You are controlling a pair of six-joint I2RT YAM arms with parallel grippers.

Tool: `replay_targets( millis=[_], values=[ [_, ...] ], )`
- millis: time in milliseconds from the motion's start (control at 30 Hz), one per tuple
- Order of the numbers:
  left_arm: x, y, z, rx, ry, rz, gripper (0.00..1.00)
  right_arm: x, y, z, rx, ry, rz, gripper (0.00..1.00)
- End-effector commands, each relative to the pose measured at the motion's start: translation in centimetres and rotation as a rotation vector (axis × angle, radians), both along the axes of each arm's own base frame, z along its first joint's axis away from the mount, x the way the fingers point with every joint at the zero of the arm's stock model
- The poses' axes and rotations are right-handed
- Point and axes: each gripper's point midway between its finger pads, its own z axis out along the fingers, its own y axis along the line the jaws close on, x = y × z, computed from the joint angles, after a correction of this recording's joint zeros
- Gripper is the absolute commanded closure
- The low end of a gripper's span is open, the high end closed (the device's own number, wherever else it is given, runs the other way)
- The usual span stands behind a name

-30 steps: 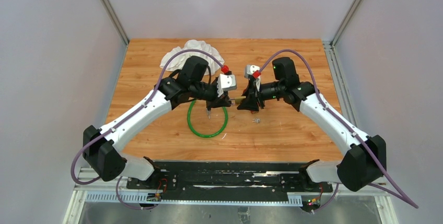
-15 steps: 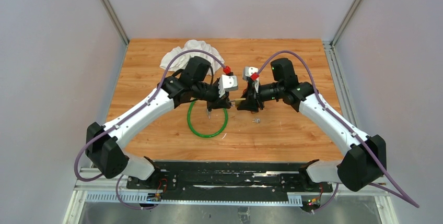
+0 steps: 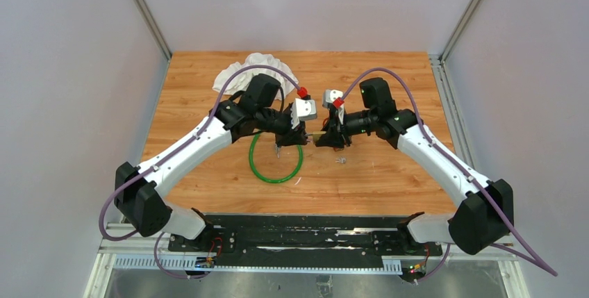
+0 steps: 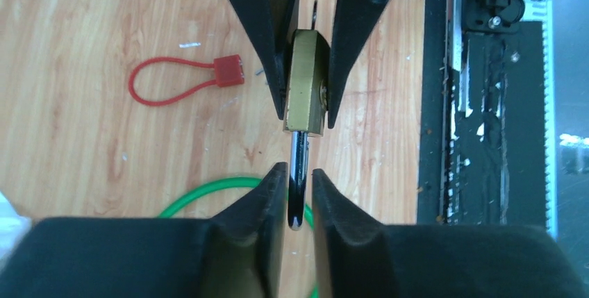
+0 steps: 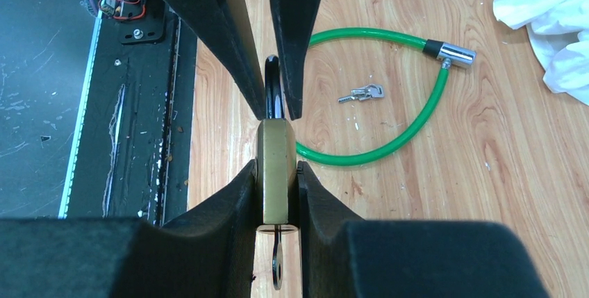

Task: Lock with the key
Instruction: Pick up the lock from the center of the board.

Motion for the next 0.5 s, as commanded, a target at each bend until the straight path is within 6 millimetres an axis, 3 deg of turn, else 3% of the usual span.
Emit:
replay_targets(
  millis=[0, 233, 467],
  values=[
    [0.3, -0.9, 3.0, -0.071, -0.075, -0.026, 0.7, -0.4, 0.3, 0.8, 0.009, -0.04, 0.023, 1.0],
    [0.7, -0.3, 3.9, -0.06, -0.146, -0.021, 0.46, -0.6, -0.1, 1.5, 0.031, -0.044, 0.026, 1.0],
    [0.4, 0.6, 3.9, -0.043, -0.158, -0.008, 0.29, 0.0, -1.6, 2.9, 0.062, -0.06, -0.021, 0.99]
  ],
)
